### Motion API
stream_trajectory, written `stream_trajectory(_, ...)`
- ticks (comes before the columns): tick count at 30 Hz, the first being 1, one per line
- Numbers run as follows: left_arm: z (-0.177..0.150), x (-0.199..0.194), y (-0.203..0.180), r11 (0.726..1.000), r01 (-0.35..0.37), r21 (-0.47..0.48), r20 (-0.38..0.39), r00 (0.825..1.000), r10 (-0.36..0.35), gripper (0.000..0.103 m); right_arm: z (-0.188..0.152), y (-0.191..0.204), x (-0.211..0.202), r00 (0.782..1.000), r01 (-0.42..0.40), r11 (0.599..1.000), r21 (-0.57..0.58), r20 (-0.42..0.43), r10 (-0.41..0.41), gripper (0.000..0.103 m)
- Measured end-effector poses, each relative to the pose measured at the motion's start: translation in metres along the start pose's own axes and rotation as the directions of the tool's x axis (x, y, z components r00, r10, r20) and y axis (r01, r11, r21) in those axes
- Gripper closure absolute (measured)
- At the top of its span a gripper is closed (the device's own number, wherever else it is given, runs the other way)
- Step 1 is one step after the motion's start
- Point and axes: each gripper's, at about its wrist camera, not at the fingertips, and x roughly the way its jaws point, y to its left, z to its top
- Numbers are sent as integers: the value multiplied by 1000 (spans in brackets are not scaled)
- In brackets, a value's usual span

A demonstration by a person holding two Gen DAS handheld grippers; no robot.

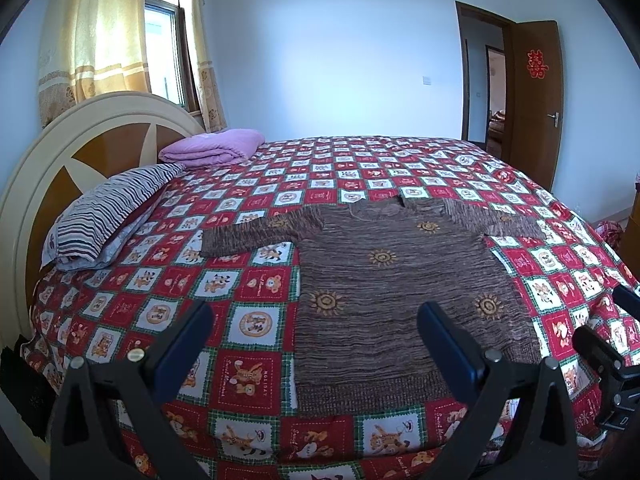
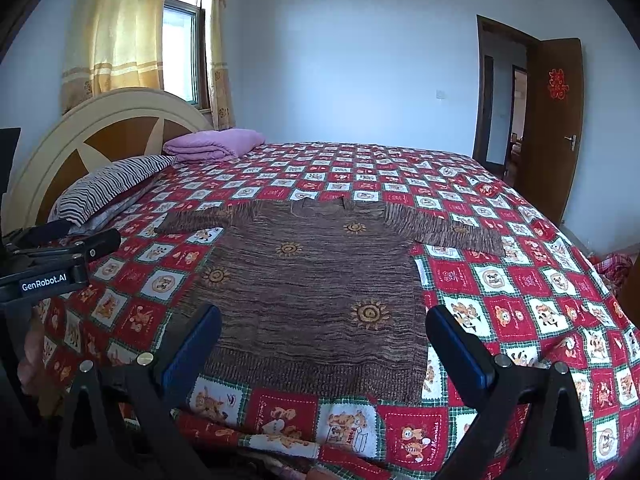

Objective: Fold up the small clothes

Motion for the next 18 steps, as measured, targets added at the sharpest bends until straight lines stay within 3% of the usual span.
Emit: stream_trajectory(18,-3,4,3,1000,-1,-4,-1,1000,1,0,-2,2,3,1000,-3,1000,0,-7,3,1)
